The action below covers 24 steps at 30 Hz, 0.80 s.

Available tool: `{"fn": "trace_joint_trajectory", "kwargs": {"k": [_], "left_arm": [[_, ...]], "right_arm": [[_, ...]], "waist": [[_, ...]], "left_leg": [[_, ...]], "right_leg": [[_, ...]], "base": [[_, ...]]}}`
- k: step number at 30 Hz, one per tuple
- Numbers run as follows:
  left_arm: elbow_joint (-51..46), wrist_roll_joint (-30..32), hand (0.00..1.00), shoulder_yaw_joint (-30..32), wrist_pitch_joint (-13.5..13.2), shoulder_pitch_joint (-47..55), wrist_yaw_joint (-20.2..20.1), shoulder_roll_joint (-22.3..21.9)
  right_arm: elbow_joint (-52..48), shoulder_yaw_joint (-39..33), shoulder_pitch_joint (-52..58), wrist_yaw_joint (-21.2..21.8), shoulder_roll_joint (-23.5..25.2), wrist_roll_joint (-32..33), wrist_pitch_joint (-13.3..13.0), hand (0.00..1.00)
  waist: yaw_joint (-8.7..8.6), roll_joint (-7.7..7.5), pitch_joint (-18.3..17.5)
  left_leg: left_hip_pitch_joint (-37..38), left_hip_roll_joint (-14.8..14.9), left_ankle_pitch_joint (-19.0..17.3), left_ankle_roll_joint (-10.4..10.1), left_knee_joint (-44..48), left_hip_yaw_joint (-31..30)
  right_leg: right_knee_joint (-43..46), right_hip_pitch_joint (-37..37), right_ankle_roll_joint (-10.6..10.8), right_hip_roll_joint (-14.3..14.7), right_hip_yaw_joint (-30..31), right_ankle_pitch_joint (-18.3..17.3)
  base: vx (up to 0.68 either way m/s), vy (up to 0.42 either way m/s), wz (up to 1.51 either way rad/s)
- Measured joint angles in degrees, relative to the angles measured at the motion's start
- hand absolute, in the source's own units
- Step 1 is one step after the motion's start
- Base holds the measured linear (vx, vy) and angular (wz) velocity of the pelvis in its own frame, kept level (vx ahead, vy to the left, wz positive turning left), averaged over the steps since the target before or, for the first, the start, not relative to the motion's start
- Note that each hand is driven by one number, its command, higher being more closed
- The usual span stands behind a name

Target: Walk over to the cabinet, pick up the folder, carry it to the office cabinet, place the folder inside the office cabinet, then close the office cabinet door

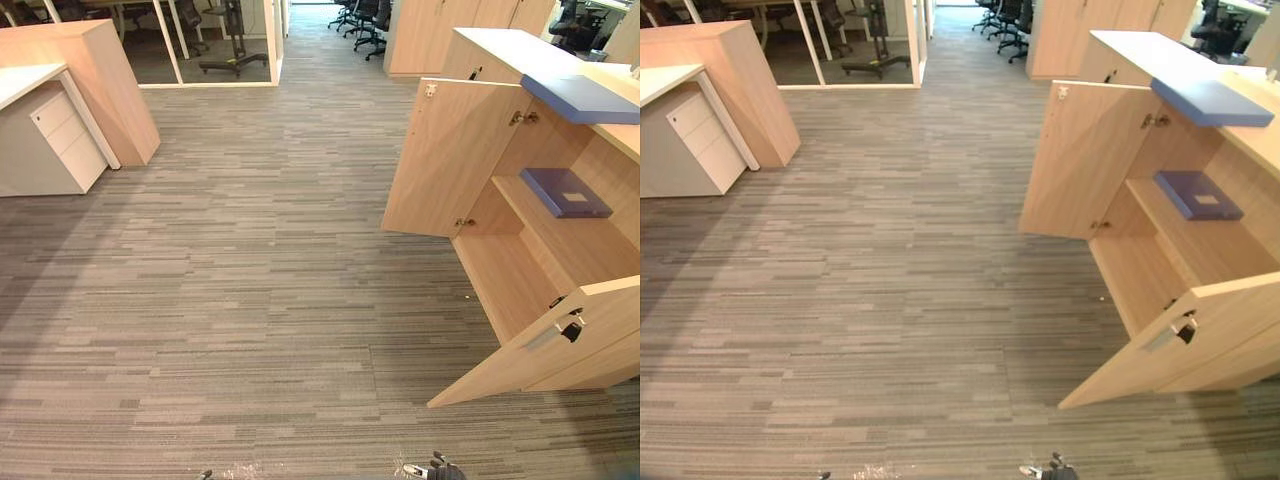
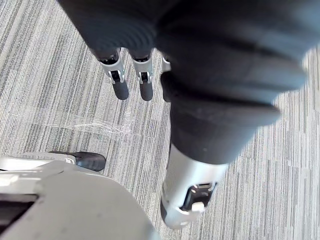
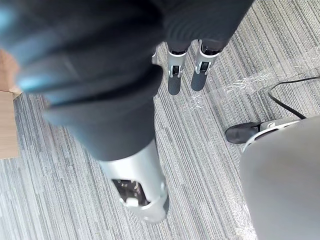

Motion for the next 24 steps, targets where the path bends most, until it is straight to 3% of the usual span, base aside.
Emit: {"fn": "trace_joint_trajectory", "kwargs": {"k": [11,24], "left_arm": [[0.0,-0.3,0.0,0.0,-0.1,-0.1,-0.7,0.1],[0.1,-0.3,0.0,0.1,-0.1,-0.1,-1.5,0.2]], "right_arm": [[0.0,0.7,-1.5,1.2,0.6,-0.1,-0.1,0.0],[-0.8,6.5,-2.2,1.8,0.8,-2.6,-0.7,0.0]], "waist": [[-0.11,-0.1,0.8],[-0.08,-0.22,0.9]], "left_leg": [[0.8,-0.2,0.0,0.0,-0.7,0.0],[0.7,-0.2,0.0,0.0,-0.7,0.1]], "right_leg": [[-0.5,0.7,0.0,-0.2,-0.4,0.0],[-0.6,0.6,0.0,-0.2,-0.4,0.0]], "base": [[0.0,0.0,0.0],[-0.01,-0.003,0.0]]}}
